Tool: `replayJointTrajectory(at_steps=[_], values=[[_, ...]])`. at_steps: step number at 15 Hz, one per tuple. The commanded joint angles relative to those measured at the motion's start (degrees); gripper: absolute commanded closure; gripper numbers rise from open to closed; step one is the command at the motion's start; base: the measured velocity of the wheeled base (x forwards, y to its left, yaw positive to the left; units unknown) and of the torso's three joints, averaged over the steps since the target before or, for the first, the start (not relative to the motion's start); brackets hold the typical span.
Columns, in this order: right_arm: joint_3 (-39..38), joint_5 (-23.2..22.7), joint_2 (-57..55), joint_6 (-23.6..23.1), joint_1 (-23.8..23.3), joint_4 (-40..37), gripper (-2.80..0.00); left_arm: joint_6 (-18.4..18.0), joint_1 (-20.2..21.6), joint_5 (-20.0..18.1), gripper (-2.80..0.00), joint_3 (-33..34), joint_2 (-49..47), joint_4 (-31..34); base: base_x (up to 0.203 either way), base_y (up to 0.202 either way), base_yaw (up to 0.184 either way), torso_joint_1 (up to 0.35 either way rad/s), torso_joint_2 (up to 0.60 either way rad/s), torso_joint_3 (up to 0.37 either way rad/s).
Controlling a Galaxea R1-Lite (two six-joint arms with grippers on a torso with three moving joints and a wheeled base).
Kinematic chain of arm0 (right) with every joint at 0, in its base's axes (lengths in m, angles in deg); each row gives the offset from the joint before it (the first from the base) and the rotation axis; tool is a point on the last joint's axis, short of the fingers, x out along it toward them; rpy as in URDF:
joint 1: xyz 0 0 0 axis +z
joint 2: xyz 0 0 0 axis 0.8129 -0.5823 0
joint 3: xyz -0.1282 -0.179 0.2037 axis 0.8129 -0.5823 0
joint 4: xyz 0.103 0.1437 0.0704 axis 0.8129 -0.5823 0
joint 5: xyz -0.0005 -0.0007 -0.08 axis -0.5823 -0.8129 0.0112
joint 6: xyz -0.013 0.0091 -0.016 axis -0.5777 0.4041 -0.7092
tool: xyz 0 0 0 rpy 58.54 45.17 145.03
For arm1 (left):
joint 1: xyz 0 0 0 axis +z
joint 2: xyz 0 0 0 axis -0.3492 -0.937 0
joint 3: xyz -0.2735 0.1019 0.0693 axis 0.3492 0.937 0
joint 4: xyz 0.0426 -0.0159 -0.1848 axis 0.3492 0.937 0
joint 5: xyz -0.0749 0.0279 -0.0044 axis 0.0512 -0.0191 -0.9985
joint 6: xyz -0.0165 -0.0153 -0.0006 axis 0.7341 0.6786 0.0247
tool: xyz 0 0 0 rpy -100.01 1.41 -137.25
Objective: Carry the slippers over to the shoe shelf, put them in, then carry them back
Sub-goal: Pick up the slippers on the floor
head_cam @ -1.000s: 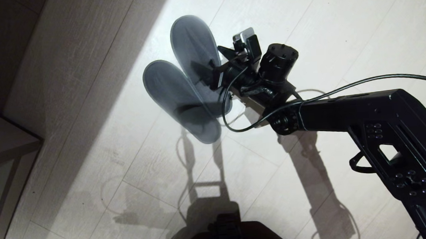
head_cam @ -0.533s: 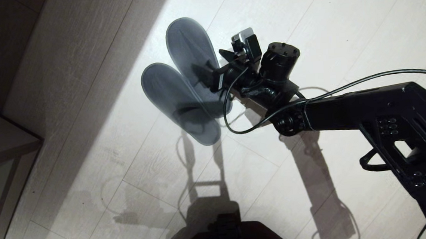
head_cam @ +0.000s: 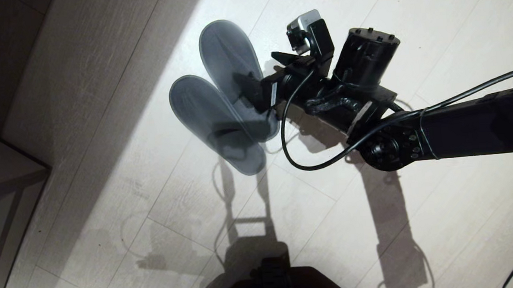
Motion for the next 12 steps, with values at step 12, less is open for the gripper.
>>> replayJointTrajectory(at_steps=[12], values=[[-2.26,24.46,-7.94,-10.90,14.09,0.80,-2.80,0.02,0.07,0.00,0.00,0.00,0.01,-0.01,0.000,0.000,0.000,0.000,0.00,0.000]])
